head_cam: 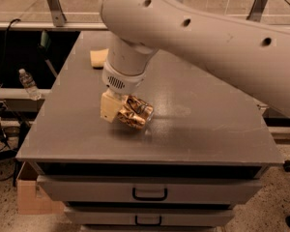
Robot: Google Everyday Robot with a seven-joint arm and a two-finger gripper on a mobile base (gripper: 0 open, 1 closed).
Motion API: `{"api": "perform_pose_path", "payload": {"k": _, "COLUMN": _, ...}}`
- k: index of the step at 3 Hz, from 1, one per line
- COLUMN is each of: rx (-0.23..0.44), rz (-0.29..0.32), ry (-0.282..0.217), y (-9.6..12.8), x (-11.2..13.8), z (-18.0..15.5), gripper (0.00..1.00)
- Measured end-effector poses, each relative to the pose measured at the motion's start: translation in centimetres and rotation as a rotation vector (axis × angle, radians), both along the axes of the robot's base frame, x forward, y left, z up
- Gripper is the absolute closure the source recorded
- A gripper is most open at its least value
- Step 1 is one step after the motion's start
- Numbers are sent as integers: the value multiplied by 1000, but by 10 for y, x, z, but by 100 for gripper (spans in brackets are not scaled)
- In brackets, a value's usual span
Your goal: Place orange can upright
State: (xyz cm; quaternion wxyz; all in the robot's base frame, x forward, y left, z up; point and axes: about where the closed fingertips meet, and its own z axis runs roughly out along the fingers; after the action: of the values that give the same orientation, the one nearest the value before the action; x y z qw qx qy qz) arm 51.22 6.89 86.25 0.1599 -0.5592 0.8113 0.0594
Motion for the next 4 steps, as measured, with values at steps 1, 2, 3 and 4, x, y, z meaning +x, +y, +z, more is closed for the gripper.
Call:
{"api": "perform_pose_path", "payload": {"k": 1, "rx": 178, "rz": -4, "ry": -84, "y": -20, "x": 15, "z": 59, "gripper": 88}}
{"api": "perform_pose_path", "payload": {"k": 2, "rx": 413, "rz": 19, "ry": -149, "y": -42, "x": 38, "z": 98, "gripper": 100}}
{"api": "perform_pose_path", "payload": {"k": 3, "rx": 659, "rz": 71, "ry": -157, "y": -51, "x": 49, "z": 107, "gripper": 100}}
{"api": "perform_pose_path", "payload": {"k": 4, "rx": 917, "rz": 164, "ry": -153, "y": -57, "x": 37, "z": 113, "gripper": 100}}
